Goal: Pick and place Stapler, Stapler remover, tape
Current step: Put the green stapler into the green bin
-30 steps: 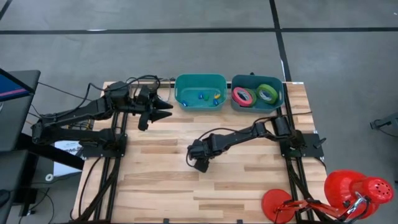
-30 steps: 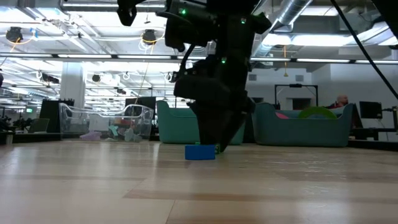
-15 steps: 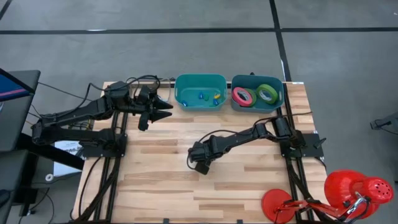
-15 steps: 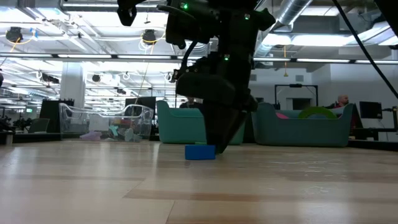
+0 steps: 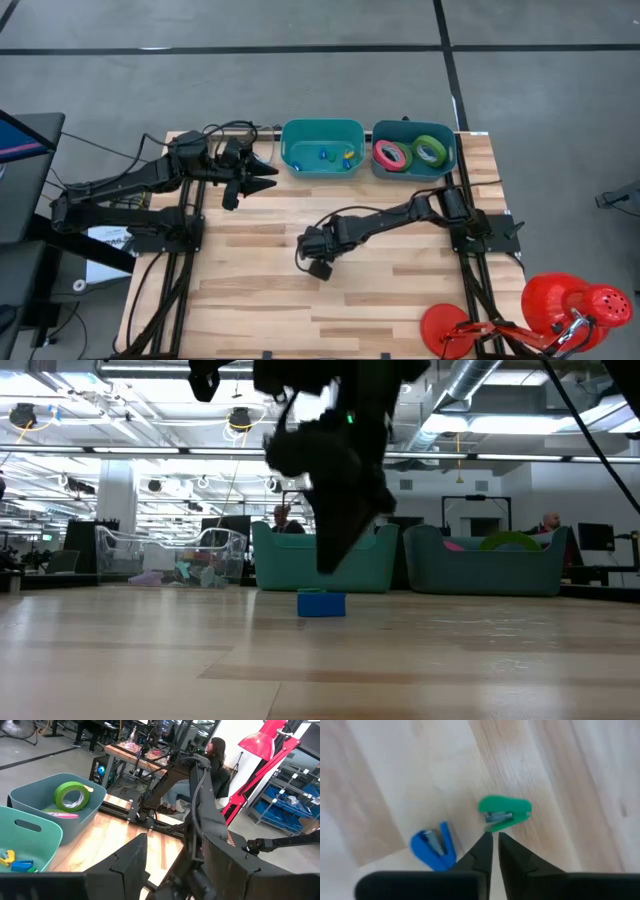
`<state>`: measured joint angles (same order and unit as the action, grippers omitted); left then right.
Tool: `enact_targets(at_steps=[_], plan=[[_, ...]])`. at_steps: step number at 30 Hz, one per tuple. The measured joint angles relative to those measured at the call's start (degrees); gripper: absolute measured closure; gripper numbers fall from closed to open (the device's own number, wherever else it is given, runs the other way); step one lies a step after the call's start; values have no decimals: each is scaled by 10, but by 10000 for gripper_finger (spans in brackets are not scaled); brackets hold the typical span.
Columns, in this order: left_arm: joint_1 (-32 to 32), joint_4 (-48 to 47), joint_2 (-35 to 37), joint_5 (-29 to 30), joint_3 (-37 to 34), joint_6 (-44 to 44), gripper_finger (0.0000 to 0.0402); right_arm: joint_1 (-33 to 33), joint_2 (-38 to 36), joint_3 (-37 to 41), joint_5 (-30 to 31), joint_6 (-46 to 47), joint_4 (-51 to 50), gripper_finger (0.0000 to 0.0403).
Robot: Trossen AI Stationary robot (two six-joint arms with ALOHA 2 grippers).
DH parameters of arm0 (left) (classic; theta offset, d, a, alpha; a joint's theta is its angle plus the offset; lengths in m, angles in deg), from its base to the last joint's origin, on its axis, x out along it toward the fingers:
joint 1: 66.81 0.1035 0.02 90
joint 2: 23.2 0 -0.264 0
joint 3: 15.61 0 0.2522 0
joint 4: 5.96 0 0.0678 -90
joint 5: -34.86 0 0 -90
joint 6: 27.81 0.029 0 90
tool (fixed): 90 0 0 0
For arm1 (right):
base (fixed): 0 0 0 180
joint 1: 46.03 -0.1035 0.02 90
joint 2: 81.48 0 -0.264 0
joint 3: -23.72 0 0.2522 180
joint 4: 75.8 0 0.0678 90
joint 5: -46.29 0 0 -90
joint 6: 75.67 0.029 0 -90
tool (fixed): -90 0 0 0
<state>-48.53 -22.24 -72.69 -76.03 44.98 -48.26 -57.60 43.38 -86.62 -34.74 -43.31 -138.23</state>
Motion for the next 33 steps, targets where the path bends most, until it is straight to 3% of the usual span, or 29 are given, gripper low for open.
enact_targets(at_steps=[4, 16, 27, 33], plan=[[0, 0, 0, 0, 0, 0, 221, 5, 0, -52, 1, -37, -50, 400], [0, 0, 3, 0, 0, 0, 221, 32, -1, -186, 18, -90, -179, 401], [1, -1, 9, 0, 0, 0, 221, 25, -1, -205, 14, -177, -241, 402], [1, -90, 28, 0, -1, 26, 221, 28, -1, -205, -9, -198, -217, 388]])
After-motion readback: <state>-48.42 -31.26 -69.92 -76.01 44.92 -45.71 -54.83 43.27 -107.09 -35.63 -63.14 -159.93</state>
